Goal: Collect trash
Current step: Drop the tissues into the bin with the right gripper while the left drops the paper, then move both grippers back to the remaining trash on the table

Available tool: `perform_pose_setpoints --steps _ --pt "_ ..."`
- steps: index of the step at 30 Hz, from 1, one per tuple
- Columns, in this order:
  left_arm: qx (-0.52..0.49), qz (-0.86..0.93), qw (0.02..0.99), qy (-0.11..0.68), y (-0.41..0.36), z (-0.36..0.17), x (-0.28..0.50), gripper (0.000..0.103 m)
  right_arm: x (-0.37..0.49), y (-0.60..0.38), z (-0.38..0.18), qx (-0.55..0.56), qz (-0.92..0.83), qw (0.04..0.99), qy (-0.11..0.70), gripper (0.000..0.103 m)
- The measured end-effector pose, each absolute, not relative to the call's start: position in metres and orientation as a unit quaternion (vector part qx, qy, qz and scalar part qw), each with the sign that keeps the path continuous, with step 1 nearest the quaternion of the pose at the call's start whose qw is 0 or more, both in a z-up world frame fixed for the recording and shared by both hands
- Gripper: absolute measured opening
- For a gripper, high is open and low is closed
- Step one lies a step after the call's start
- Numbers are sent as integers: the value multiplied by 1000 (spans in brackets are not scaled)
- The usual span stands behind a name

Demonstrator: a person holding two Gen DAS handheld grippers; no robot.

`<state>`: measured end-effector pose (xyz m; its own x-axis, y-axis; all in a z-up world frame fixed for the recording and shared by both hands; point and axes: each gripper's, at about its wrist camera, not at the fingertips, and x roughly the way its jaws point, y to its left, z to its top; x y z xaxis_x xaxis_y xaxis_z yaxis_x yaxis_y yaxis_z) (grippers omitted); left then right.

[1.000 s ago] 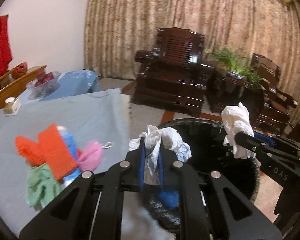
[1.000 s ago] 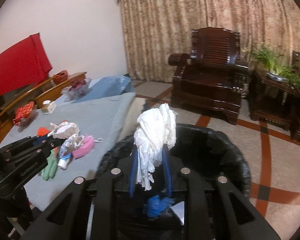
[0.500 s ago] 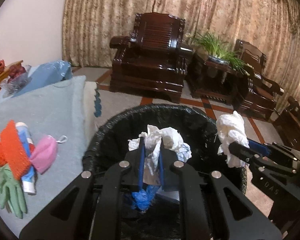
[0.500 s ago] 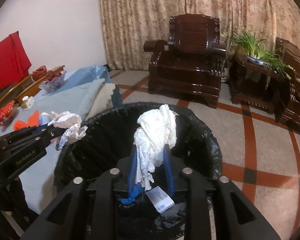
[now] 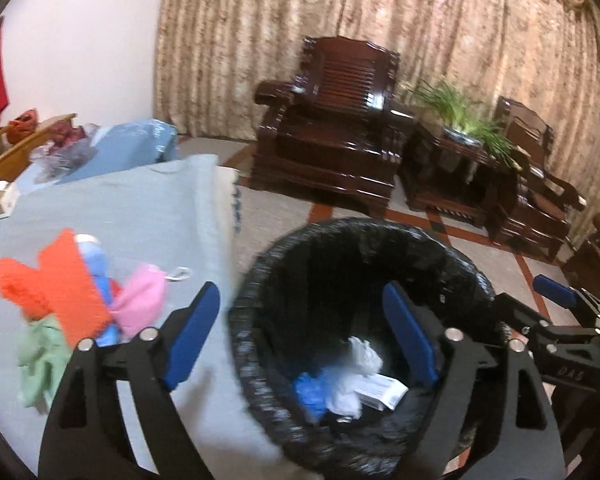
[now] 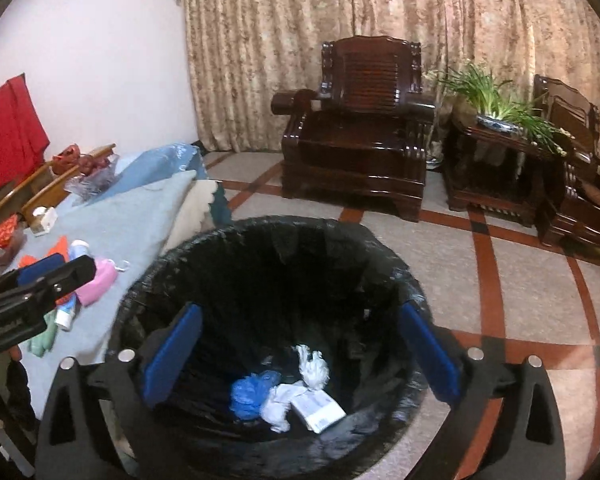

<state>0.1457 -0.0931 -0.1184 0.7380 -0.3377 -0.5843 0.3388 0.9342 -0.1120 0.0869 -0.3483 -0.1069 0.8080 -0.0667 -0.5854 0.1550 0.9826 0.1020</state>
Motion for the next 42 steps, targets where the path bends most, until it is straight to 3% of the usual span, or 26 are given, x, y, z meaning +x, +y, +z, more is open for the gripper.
perform_pose_setpoints --steps 10,22,29,42 --pt "-3 -79 956 283 -1 -94 129 86 111 -274 -90 63 26 958 279 97" --pt "-26 33 955 294 113 -106 129 86 147 -172 -97 31 109 954 276 97" --pt "-35 54 949 309 141 -124 135 85 175 -124 -116 5 128 948 292 96" --pt "-47 54 944 322 154 -149 153 82 213 -91 -155 -21 126 931 342 81"
